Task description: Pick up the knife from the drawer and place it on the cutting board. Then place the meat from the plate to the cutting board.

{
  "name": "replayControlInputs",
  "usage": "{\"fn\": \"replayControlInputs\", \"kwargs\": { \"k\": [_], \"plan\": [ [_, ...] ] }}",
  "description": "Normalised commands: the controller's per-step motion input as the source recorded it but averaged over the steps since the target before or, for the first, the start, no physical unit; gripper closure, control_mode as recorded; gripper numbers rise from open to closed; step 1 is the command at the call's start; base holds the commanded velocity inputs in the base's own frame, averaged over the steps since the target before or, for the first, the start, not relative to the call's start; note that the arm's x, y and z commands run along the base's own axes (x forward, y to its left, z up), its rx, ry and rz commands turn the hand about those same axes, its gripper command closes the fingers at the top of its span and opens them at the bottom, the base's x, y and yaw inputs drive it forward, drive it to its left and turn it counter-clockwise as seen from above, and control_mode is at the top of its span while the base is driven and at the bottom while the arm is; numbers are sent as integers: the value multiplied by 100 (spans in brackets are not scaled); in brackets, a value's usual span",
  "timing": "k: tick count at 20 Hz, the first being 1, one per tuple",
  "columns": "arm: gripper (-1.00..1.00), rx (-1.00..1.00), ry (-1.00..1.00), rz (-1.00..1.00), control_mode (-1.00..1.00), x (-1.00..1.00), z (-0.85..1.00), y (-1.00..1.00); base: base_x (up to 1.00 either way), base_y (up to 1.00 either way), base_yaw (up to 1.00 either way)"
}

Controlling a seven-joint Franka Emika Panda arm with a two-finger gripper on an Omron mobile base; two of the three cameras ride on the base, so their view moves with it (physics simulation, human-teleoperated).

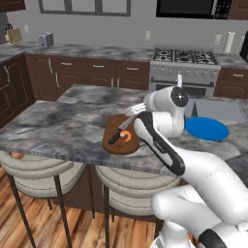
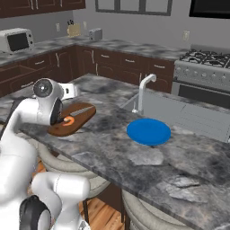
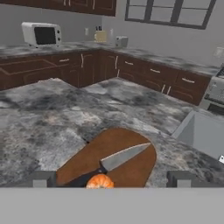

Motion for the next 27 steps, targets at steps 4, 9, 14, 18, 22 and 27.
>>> {"fn": "replayControlInputs", "kwargs": {
  "k": [4, 9, 14, 18, 22, 27],
  "plan": [
    [-100, 1, -36, -5, -100, -100, 96, -34, 0, 0, 0],
    [-100, 7, -6, -4, -100, -100, 100, -43, 0, 0, 0],
    [-100, 11, 6, -4, -100, -100, 100, -36, 0, 0, 0],
    [-100, 7, 28, 0, -100, -100, 63, -18, 0, 0, 0],
    [-100, 0, 19, 0, -100, -100, -48, 0, 0, 0, 0],
    [-100, -2, 10, 0, -100, -84, -42, -3, 0, 0, 0]
  ]
}}
